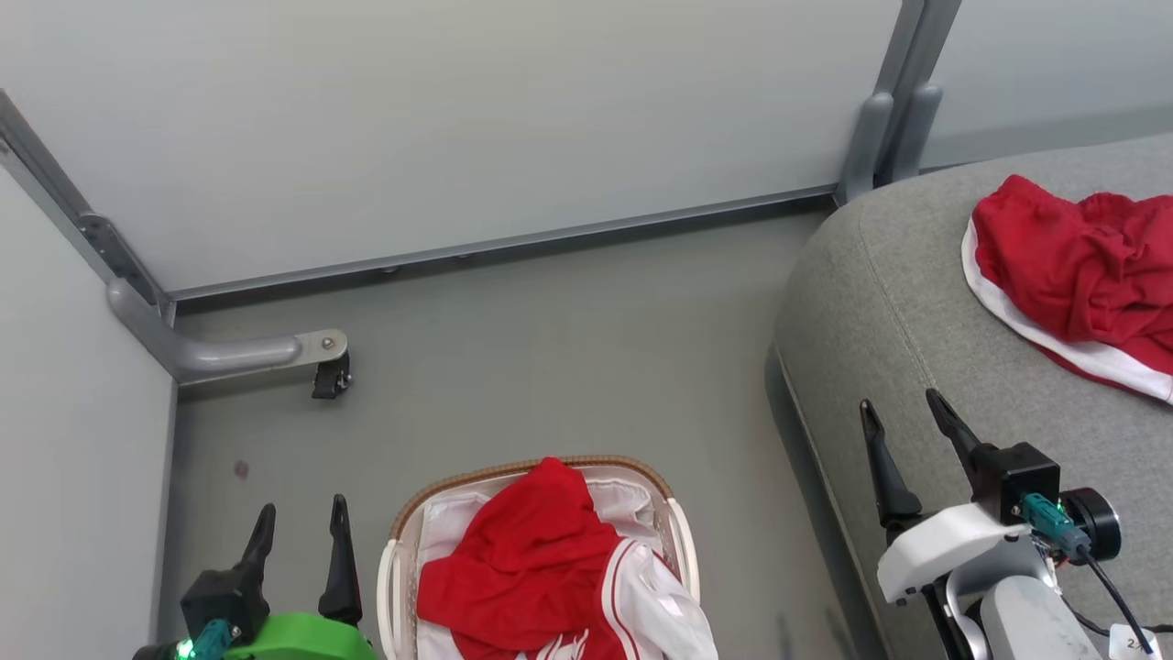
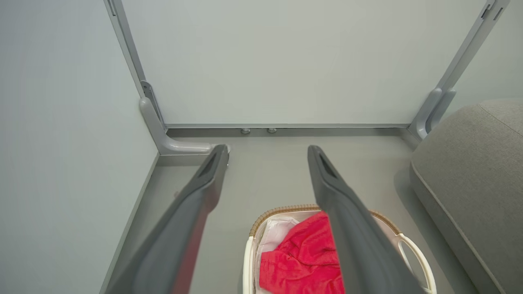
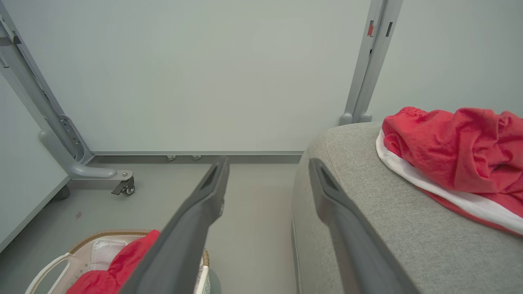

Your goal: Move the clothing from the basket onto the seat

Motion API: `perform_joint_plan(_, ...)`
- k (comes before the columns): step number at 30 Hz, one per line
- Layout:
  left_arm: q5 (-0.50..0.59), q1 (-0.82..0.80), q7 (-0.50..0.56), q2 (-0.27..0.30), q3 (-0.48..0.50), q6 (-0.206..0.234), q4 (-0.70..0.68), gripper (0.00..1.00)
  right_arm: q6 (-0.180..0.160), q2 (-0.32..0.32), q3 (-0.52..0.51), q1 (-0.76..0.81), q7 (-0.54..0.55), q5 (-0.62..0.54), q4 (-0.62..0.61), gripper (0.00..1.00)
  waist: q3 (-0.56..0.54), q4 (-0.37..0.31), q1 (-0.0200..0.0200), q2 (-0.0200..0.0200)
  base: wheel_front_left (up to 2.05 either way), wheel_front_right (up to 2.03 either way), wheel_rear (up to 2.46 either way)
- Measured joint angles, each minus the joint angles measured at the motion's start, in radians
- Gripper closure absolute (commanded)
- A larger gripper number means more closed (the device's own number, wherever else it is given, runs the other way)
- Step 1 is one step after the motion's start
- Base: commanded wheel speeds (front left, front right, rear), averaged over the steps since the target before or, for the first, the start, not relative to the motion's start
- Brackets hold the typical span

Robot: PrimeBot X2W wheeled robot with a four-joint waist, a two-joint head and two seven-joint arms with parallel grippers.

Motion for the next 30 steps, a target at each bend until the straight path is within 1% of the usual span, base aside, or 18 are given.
perform_joint_plan(3,-0.017,0.022,0.000,0.000,-0.012,0.011,-0.009,0.00,0.000,0.000,-0.001,0.011,0.000,0.005,0.000,0.00,-0.022,0.008,0.0000,0.0000,0.00,0.00,0.00)
perform_joint_plan(6,-0.031,0.037,0.000,0.000,-0.023,0.012,-0.015,0.00,0.000,0.000,0.000,0.019,0.000,0.007,-0.001,0.00,-0.032,0.015,0.0000,0.0000,0.00,0.00,0.00)
perform_joint_plan(12,-0.060,0.028,0.000,0.000,-0.057,0.009,-0.004,0.00,0.000,0.000,0.005,0.006,0.000,0.009,-0.015,0.00,-0.001,0.011,0.0000,0.0000,0.00,0.00,0.00)
perform_joint_plan(18,-0.083,-0.071,0.000,-0.001,-0.111,-0.006,0.029,0.00,0.000,0.000,0.019,-0.071,0.000,0.021,-0.062,0.00,0.069,0.001,0.0000,-0.0001,0.00,0.00,0.00)
perform_joint_plan(25,-0.139,-0.222,0.000,-0.002,-0.177,-0.022,0.109,0.00,0.000,-0.001,0.063,-0.184,0.000,0.033,-0.135,0.00,0.188,-0.020,0.0000,0.0000,0.00,0.00,0.00)
perform_joint_plan(30,-0.139,-0.339,0.000,-0.002,-0.207,-0.028,0.175,0.00,0.000,-0.001,0.082,-0.256,0.000,0.055,-0.169,0.00,0.280,-0.047,0.0001,0.0000,0.00,0.00,0.00)
